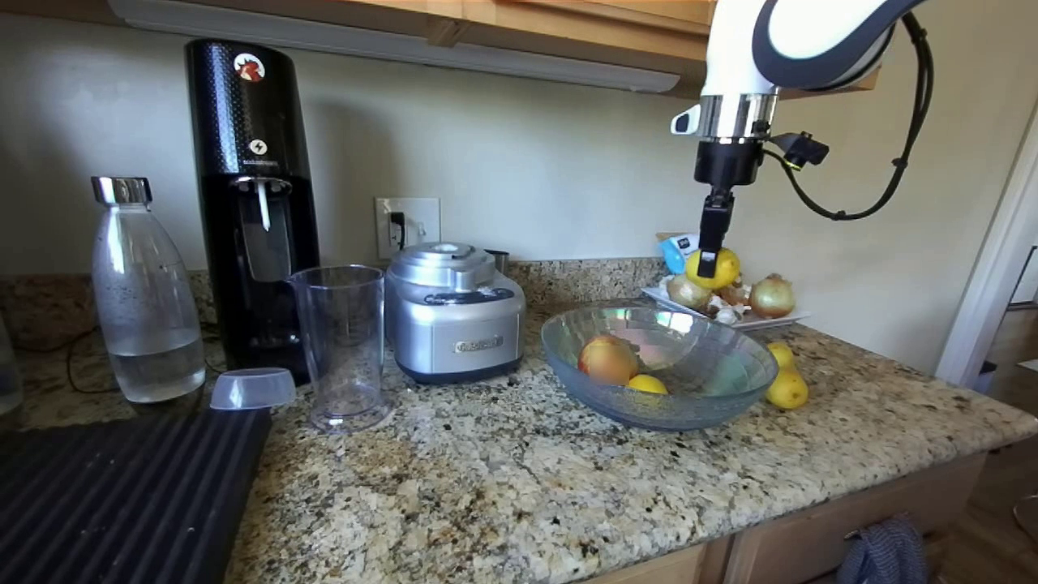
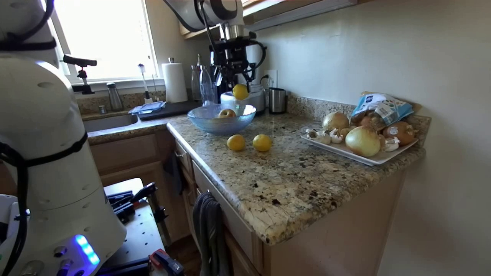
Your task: Remove the fruits from the glass bowl
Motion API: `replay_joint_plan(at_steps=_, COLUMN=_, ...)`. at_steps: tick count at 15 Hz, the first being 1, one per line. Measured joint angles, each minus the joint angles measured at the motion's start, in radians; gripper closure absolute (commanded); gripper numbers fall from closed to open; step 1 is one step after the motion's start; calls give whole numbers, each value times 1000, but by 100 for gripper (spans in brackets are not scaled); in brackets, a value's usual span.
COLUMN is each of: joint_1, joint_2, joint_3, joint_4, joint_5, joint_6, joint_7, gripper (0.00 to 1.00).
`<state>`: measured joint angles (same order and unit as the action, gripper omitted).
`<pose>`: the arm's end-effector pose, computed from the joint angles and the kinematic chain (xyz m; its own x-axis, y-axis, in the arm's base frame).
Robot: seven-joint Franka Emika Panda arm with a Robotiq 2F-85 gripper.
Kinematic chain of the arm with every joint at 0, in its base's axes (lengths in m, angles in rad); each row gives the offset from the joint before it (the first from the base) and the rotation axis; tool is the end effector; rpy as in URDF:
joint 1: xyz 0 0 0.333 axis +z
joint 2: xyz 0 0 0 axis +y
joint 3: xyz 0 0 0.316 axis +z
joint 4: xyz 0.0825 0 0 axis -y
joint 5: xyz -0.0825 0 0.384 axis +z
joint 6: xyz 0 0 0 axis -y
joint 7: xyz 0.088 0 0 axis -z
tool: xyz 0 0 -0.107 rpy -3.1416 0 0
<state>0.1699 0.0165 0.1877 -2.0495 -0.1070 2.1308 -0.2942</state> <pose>0.5260 0.1912 0.4370 0.7597 0.6495 0.0335 0.6435 -0.7581 0.1052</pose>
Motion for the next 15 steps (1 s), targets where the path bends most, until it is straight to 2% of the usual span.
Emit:
replay_joint_plan(at_steps=2, joint_1=-15, joint_2=-21, joint_3=-24, joint_4=-14, joint_5=-26, joint_6=1, joint_7=61, gripper=58)
replay_joint_plan(at_steps=3, joint_1=-24, joint_2=-29, joint_3=-35, joint_4=-23, joint_5=-40, joint_6=2, joint_7=94, gripper=55)
replay_joint_plan(at_steps=4, joint_1=-33, joint_2=-33, joint_3=-45, joint_4=-32, joint_5=-47, joint_6=2, joint_7=129, gripper=45)
replay_joint_plan(at_steps=6, joint_1=-52, joint_2=-34, joint_3=-65, joint_4=-53, joint_5=-51, joint_6=7, joint_7=202, gripper=38)
replay_joint_plan(at_steps=8, joint_1=-69, joint_2=-34, joint_3=-83, joint_4=-82, joint_5=-48, joint_6=26, joint_7=277, gripper=41)
replay_joint_plan(at_steps=10, joint_1=-81, joint_2=-33, joint_3=-97, joint_4=-114, joint_5=-35, joint_6=65, joint_7=350, gripper=36)
replay_joint_plan(at_steps=12, joint_1=-89, joint_2=-30, joint_3=-106, joint_4=-146, joint_5=-20, joint_6=119, joint_7=419, gripper=35)
replay_joint_plan(at_steps=15, joint_1=-95, joint_2=-16, joint_3=-110, joint_4=-187, joint_5=1, joint_6=212, joint_7=517, gripper=43)
